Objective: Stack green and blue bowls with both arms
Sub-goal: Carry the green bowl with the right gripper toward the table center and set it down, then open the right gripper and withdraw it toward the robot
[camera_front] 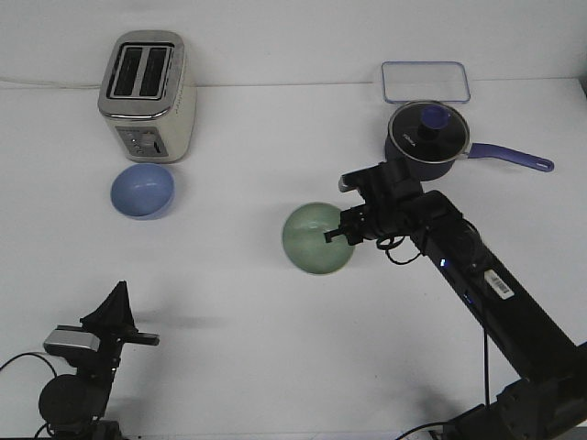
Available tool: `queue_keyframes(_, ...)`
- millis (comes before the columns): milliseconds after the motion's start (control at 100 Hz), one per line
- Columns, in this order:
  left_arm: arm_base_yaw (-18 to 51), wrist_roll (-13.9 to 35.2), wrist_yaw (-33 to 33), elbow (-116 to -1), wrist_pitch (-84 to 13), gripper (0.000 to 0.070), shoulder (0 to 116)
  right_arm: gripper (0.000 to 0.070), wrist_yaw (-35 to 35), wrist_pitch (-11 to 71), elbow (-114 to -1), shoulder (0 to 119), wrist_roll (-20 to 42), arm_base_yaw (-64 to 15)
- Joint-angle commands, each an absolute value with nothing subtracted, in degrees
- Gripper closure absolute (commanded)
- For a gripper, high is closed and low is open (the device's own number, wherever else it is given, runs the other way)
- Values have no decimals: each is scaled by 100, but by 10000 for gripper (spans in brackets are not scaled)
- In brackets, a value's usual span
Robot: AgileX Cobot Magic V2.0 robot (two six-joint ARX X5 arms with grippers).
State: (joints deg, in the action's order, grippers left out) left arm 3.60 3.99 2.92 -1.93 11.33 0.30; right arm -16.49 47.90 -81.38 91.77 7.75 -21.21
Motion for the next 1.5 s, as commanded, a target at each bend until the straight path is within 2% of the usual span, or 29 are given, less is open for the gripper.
queue_keyframes(0,355,392,279,-80,1203,688,19,700,-1640,4724,-8232,9428,928,-2270)
queue_keyframes(360,355,390,279,-80,1205,688,19,700,-1601,4532,-8232,10158,1041,-2814)
queue_keyframes(670,355,392,279,-80,1203,688,19,700,-1492,4504,-8232,10696,1072,-2893)
queue_keyframes(960,355,392,281,-80,1203,688,19,692,-1450,4484,-8228,10737,1074,-3002)
queue_keyframes(1020,355,392,281,-80,1205,688,19,639,-1455,4486,-8228,10737,1105,-3004)
queue_keyframes(1170,355,392,281,-80,1203,688,19,256,-1518,4480,-8228,10737,1201,-3004)
queue_keyframes(1220,355,392,279,-80,1205,688,19,170,-1516,4480,-8228,10731,1201,-3004)
queue_keyframes(1260,355,392,281,-80,1205,688,19,147,-1518,4480,-8228,10731,1199,-3004)
queue_keyframes(1490,355,392,279,-80,1205,688,19,148,-1811,4504,-8265,10604,1068,-2939)
